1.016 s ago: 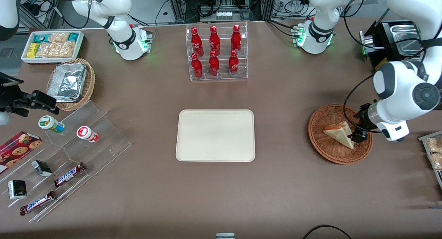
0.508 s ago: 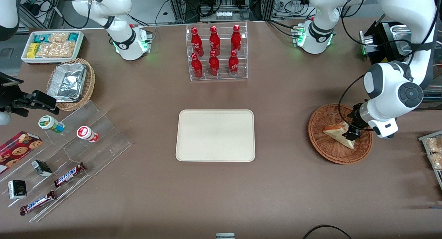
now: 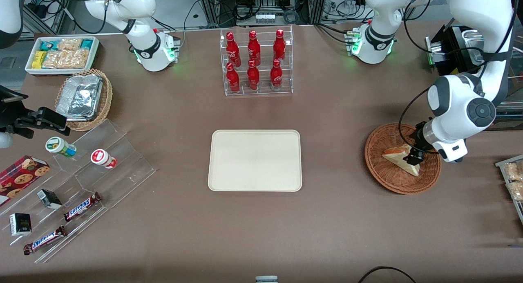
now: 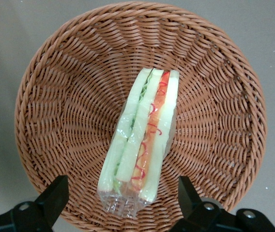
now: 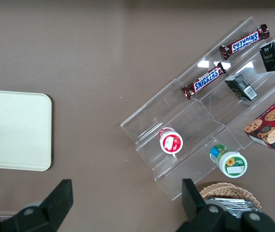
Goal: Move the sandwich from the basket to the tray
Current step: 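Lower the open left gripper around the sandwich and close it, then lift the sandwich out of the basket toward the cream tray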
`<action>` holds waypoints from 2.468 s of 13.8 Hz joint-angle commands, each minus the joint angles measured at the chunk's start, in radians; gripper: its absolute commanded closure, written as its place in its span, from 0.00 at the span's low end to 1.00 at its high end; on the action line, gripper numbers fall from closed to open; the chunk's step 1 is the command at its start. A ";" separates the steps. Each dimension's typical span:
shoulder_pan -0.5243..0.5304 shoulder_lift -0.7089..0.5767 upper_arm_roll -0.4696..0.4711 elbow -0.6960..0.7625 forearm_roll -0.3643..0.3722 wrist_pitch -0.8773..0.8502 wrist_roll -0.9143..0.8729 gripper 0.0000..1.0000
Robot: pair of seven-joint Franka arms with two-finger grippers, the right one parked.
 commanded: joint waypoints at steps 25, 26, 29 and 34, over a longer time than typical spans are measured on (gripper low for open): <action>-0.115 -0.015 -0.010 0.227 0.106 -0.391 -0.043 0.81; -0.153 -0.015 -0.010 0.276 0.113 -0.457 -0.043 0.81; -0.279 -0.021 -0.012 0.393 0.123 -0.591 -0.020 0.80; -0.471 0.034 -0.018 0.511 0.106 -0.582 0.060 0.80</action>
